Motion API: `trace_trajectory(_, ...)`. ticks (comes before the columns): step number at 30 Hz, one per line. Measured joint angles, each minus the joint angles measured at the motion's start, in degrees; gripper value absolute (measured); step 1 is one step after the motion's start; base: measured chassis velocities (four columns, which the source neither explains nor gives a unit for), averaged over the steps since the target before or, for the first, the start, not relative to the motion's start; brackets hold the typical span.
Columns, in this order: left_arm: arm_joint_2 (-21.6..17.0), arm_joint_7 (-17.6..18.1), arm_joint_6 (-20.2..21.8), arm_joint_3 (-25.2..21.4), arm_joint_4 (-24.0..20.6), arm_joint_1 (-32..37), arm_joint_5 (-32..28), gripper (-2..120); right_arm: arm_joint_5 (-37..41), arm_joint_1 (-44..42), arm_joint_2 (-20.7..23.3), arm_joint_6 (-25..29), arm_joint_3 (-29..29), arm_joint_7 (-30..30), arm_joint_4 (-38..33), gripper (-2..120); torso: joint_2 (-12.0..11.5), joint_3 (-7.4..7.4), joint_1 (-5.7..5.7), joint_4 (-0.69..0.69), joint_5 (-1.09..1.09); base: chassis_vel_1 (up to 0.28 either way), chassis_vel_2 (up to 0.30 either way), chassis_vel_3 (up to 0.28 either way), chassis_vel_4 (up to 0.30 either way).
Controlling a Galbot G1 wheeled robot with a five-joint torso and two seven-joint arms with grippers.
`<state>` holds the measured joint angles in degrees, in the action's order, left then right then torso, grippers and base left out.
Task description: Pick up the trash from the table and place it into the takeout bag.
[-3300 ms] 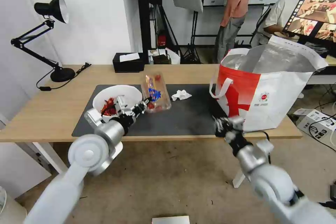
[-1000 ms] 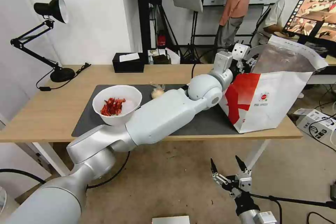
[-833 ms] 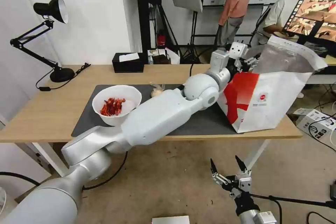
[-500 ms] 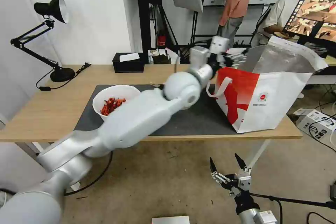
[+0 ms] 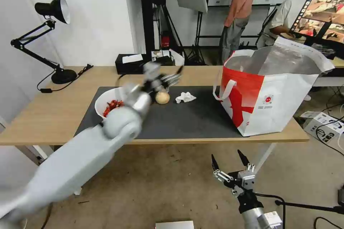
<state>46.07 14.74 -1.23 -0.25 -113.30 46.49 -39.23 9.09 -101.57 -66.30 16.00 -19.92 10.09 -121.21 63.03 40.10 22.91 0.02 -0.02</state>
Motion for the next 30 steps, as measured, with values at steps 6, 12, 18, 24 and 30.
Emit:
trace_trajectory(6, 0.08, -1.05, -3.01, -12.49, -3.15, 16.58, 6.74, 100, -0.47, -0.01, -0.08, 0.31, 0.14, 0.00, -0.15, 100, 0.00, 0.00, 0.00, -0.02, 0.00, 0.000, 0.000, 0.000, 0.000)
trace_trajectory(12, 5.42, -3.67, -10.38, -26.08, -3.77, 34.17, 16.00, 100, -0.77, 0.52, -0.39, 0.79, 0.31, 0.02, -0.36, 100, 0.00, 0.00, 0.00, -0.01, 0.04, 0.000, 0.000, 0.000, 0.000)
trace_trajectory(18, 12.02, -7.28, -15.71, -32.14, -3.85, 44.78, 19.95, 100, -0.61, 0.62, -0.51, 1.04, 0.60, 0.03, -0.76, 100, 0.00, 0.00, 0.00, -0.01, 0.03, 0.000, 0.000, 0.000, 0.000)
trace_trajectory(24, 15.32, -9.04, -17.55, -30.55, -2.11, 47.65, 22.44, 100, -0.37, -1.69, -2.92, 2.50, -1.07, -0.02, -2.70, 100, 0.00, 0.00, 0.00, -0.05, 0.00, 0.000, 0.000, 0.000, 0.000)
trace_trajectory(30, 16.56, -9.27, -20.63, -30.82, -0.25, 49.96, 25.07, 100, 1.86, -0.40, -3.37, 2.77, -0.88, -0.66, 1.04, 100, 0.00, 0.01, 0.01, -0.01, 0.03, 0.000, 0.000, 0.000, 0.000)
